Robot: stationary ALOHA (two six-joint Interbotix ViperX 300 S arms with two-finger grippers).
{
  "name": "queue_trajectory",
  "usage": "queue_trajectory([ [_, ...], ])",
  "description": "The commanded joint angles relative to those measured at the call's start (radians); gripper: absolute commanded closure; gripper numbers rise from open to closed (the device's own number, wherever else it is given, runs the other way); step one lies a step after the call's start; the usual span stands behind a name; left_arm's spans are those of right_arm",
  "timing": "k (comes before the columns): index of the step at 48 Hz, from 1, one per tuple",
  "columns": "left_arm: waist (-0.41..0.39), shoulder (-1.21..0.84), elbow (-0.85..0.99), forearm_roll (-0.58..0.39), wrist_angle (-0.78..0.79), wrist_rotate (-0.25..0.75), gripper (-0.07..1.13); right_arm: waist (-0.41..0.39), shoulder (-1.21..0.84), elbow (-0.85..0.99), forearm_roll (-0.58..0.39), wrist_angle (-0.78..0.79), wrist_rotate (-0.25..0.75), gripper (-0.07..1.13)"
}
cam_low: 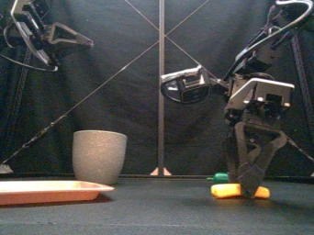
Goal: Pick the fries then place it in the grey bowl
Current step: Place fries in the grey bowl
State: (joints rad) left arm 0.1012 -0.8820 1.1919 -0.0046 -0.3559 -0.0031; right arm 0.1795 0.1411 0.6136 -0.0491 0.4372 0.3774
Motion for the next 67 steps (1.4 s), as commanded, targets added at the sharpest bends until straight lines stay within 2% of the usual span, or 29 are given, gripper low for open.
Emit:
queue_trajectory([
  [1, 0.003, 0.005, -0.014, -0.011, -0.006, -0.002, 1.05, 0.006, -0.012, -0.014, 0.005, -0.002, 0.002, 0.42],
  [5, 0.003, 0.005, -0.012, -0.018, -0.006, 0.002, 1.05, 0.009, -0.017, -0.028, 0.000, 0.000, 0.002, 0.48],
  [11, 0.003, 0.003, -0.014, -0.023, -0.006, 0.003, 1.05, 0.006, -0.035, -0.078, -0.015, 0.000, -0.003, 0.48],
  [19, 0.003, 0.003, -0.015, -0.023, -0.011, 0.003, 1.05, 0.000, -0.078, -0.135, -0.121, -0.017, 0.002, 0.48],
  [26, 0.003, 0.003, -0.014, -0.021, -0.011, 0.003, 1.05, -0.084, -0.115, -0.163, -0.199, -0.101, 0.003, 0.48],
  [33, 0.003, 0.005, -0.012, -0.021, -0.012, 0.005, 1.05, -0.210, -0.132, -0.179, -0.238, -0.235, 0.002, 0.48],
  [44, 0.003, 0.005, -0.011, -0.020, -0.014, 0.005, 1.05, -0.362, -0.101, -0.221, -0.245, -0.540, 0.000, 0.48],
  [52, 0.003, 0.005, -0.003, -0.020, -0.014, 0.005, 1.05, -0.420, -0.023, -0.275, -0.212, -0.684, 0.000, 0.48],
  [61, 0.003, 0.005, -0.005, -0.018, -0.018, 0.005, 1.05, -0.436, 0.075, -0.364, -0.204, -0.704, -0.003, 0.48],
  [67, 0.003, 0.003, -0.002, -0.011, -0.034, 0.008, 1.05, -0.439, 0.127, -0.407, -0.199, -0.704, -0.003, 0.43],
])
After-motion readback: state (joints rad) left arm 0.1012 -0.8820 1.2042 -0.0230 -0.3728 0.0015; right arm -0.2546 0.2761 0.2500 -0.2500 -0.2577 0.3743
